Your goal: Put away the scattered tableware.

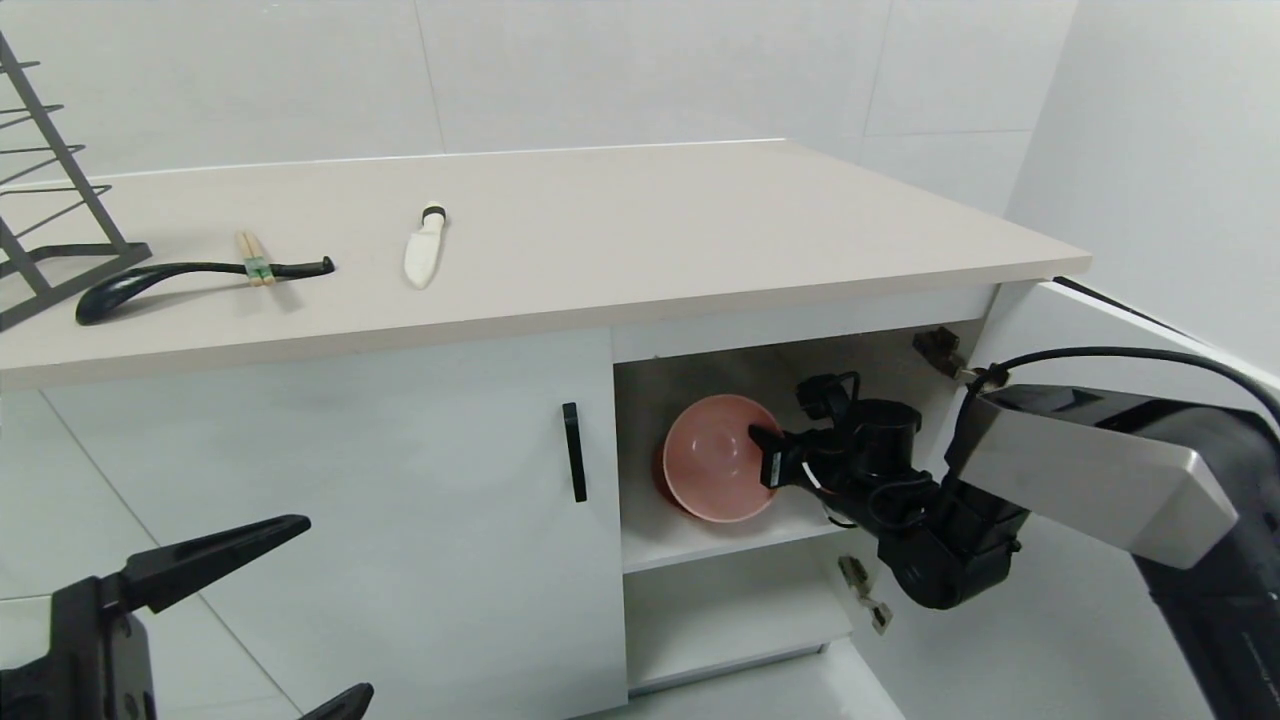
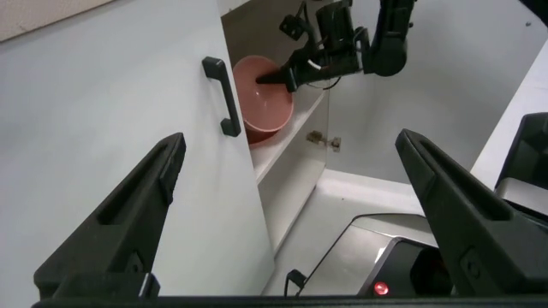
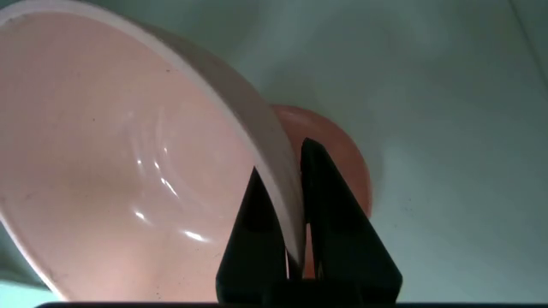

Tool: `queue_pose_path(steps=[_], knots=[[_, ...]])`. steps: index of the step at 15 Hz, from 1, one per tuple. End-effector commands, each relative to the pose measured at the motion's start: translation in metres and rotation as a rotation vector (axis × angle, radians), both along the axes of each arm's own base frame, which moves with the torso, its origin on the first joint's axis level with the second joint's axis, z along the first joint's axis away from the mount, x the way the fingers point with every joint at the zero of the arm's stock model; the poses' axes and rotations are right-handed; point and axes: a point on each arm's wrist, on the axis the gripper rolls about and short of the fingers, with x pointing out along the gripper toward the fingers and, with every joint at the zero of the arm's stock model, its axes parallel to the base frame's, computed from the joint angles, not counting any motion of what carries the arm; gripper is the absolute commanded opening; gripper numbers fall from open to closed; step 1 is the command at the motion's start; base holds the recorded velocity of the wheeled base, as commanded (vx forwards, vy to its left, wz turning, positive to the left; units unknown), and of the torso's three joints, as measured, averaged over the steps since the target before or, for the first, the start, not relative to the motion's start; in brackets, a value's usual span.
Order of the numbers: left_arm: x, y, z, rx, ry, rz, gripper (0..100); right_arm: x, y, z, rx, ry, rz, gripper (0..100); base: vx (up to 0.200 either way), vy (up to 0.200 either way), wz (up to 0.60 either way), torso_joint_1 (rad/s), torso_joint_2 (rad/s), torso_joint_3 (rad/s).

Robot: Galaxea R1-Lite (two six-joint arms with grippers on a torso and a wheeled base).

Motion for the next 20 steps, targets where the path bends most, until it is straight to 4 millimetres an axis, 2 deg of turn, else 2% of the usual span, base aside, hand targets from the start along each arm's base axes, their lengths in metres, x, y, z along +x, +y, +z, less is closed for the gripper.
queue_pose_path(steps=[1,10,11,14,17,20], knots=[[0.001,0.0,0.0,0.003,0.005,0.0,100,0.002,0.001,-0.013,-0.01,0.024,0.0,0,0.0,0.0,0.0,0.0,0.0,0.0],[0.001,-0.001,-0.002,0.009,0.021,-0.003,100,0.001,-0.002,-0.018,-0.018,0.041,-0.012,0,0.0,0.0,0.0,0.0,0.0,0.0],[0.002,-0.001,-0.003,0.01,0.022,-0.003,100,0.0,-0.001,-0.02,-0.021,0.046,-0.007,100,0.0,0.0,0.0,0.0,0.0,0.0],[0.002,-0.001,-0.003,0.01,0.022,-0.003,100,-0.001,0.0,-0.025,-0.029,0.052,-0.001,100,0.0,0.0,0.0,0.0,0.0,0.0],[0.002,-0.001,-0.003,0.011,0.025,-0.003,100,0.001,0.001,-0.02,-0.015,0.013,0.004,100,0.0,0.0,0.0,0.0,0.0,0.0],[0.005,-0.002,-0.003,0.012,0.037,-0.001,100,-0.006,-0.002,0.003,0.02,-0.079,0.039,100,0.0,0.0,0.0,0.0,0.0,0.0]])
